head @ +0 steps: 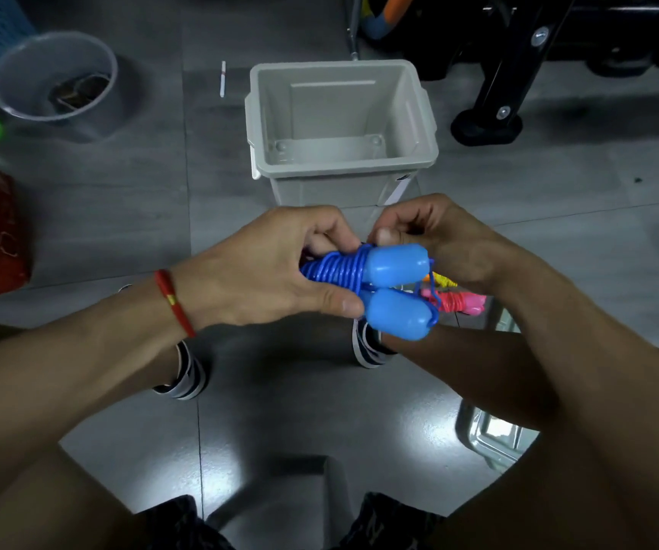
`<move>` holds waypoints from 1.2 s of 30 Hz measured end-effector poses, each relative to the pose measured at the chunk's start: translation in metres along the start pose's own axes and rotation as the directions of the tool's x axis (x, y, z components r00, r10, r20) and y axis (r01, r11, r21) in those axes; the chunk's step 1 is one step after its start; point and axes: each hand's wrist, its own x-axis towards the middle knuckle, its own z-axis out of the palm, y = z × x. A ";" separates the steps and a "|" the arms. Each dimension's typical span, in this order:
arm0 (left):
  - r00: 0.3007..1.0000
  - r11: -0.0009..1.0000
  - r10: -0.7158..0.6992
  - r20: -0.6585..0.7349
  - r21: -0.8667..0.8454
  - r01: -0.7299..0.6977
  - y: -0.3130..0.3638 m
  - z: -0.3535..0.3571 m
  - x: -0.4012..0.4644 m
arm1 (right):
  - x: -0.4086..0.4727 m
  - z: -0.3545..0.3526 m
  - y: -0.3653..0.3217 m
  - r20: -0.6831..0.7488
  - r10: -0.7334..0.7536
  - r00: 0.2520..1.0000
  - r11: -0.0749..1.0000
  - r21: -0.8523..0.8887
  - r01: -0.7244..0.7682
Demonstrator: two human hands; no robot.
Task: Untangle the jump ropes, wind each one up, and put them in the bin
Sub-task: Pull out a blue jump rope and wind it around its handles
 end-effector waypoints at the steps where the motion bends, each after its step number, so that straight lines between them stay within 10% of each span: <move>1: 1.000 0.998 -0.008 -0.012 -0.065 0.007 -0.002 -0.004 -0.002 | 0.001 0.004 0.002 -0.013 0.004 1.000 0.999 0.036 -0.003; 9: 0.940 0.852 -0.244 -0.239 -0.515 0.090 -0.044 -0.030 0.005 | 0.016 0.073 0.017 -0.178 0.086 0.980 0.991 -0.084 -0.102; 17: 0.802 0.951 -0.298 -0.517 -0.233 0.203 -0.069 -0.021 0.012 | 0.038 0.101 0.003 -0.333 0.216 0.918 0.922 -0.241 -0.305; 28: 0.602 0.901 0.316 -0.734 0.431 0.053 -0.054 -0.021 0.020 | 0.067 0.125 -0.040 -0.644 0.066 0.763 0.995 -0.010 -0.095; 32: 0.709 0.944 0.311 -0.633 0.291 -0.154 -0.044 -0.030 0.010 | 0.071 0.105 -0.045 -0.655 0.029 0.755 1.000 0.024 -0.017; 36: 0.825 0.951 0.043 -0.564 -0.230 -0.207 -0.043 -0.052 0.001 | 0.070 0.091 -0.047 -0.493 -0.058 0.868 0.996 -0.093 0.014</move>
